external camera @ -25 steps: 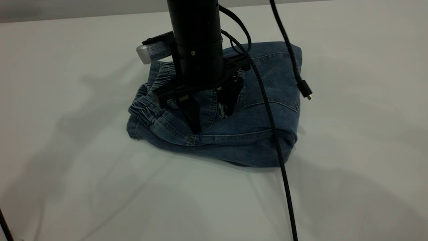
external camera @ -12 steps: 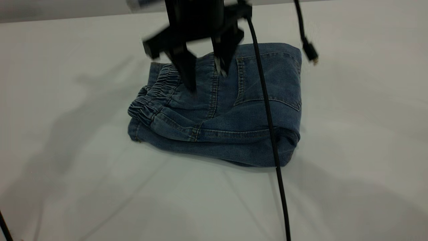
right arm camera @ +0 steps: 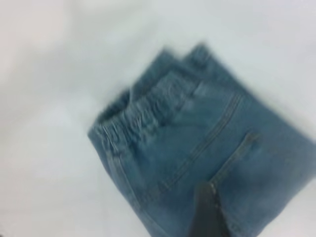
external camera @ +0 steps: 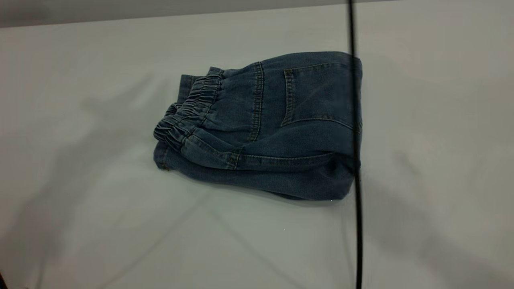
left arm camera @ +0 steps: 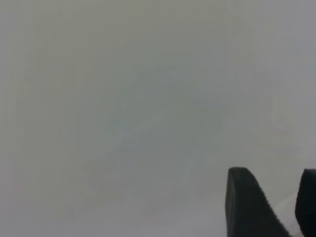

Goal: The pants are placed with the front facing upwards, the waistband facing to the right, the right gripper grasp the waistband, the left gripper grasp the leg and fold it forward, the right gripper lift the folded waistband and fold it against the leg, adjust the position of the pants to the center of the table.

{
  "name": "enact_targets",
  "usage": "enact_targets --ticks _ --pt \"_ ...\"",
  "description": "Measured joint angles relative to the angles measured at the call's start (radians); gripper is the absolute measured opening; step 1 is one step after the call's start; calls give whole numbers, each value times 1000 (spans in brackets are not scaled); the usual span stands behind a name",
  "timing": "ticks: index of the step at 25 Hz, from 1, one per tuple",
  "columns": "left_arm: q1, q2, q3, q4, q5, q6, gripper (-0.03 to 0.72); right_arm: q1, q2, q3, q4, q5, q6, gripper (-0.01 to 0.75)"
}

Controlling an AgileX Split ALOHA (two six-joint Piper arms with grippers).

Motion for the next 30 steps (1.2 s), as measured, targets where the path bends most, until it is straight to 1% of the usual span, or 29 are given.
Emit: enact_targets --ticks 8,11,14,18,22,25,30 --pt "0 -68 18 1 -19 -1 265 0 -373 11 -42 0 2 419" --pt "0 -91 18 1 -22 -1 263 0 -515 68 -37 1 18 419" --pt "0 -103 18 1 -24 -1 263 0 -655 169 -38 1 48 419" --pt "0 -119 19 1 -26 -2 263 0 -857 348 -63 -2 79 419" --pt "0 -159 40 1 -36 -25 263 0 -1052 561 -68 -4 85 419" --pt "0 -211 84 2 -85 -69 263 0 -1203 736 -61 -7 86 419" --pt "0 -320 189 3 -159 -81 263 0 -1418 1042 -21 -123 86 419"
